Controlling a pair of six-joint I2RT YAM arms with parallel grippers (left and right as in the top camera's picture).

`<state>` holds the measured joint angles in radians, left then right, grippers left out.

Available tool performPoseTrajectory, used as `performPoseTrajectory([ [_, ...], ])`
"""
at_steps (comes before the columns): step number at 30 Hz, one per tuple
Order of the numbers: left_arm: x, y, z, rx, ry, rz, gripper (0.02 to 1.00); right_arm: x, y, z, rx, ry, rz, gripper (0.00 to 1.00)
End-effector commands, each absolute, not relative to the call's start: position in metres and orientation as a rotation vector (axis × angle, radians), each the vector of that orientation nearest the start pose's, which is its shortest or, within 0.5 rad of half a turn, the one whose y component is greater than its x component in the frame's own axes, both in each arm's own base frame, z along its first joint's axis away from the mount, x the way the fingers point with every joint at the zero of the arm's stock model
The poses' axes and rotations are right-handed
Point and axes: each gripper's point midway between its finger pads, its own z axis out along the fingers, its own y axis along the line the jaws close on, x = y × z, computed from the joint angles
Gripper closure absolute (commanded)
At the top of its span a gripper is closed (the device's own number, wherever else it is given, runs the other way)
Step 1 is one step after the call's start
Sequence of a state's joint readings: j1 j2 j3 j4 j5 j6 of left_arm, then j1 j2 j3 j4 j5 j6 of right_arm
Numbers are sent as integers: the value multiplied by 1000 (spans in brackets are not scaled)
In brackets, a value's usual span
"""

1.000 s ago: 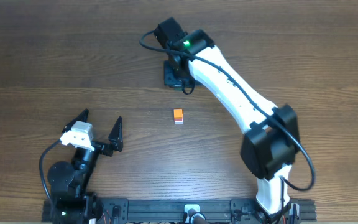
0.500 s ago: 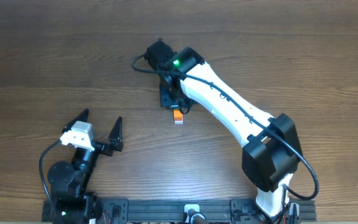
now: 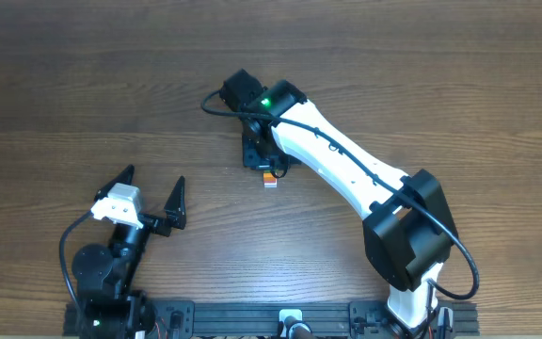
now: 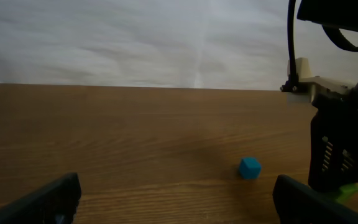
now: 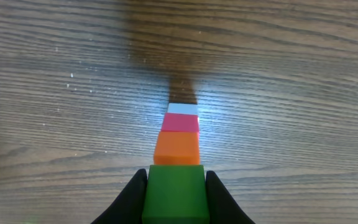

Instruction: Stack Cubes

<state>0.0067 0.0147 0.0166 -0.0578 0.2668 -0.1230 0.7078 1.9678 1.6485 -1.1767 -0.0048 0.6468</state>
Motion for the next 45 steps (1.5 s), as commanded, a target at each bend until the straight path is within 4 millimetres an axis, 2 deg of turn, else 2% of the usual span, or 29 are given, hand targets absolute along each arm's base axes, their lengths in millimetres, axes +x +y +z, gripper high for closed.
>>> performPoseTrajectory([
  [1, 240, -47, 163, 127, 1624, -309, 20, 293, 259, 101, -104, 3065, 106, 989],
  [37, 240, -47, 163, 127, 1624, -309, 20, 293, 257, 89, -102, 3062, 93, 993],
  [43, 240, -47, 163, 127, 1624, -309, 23, 293, 257, 89, -102, 3062, 93, 954],
  [45, 240, -47, 163, 127, 1624, -309, 20, 293, 257, 89, -102, 3063, 92, 897],
])
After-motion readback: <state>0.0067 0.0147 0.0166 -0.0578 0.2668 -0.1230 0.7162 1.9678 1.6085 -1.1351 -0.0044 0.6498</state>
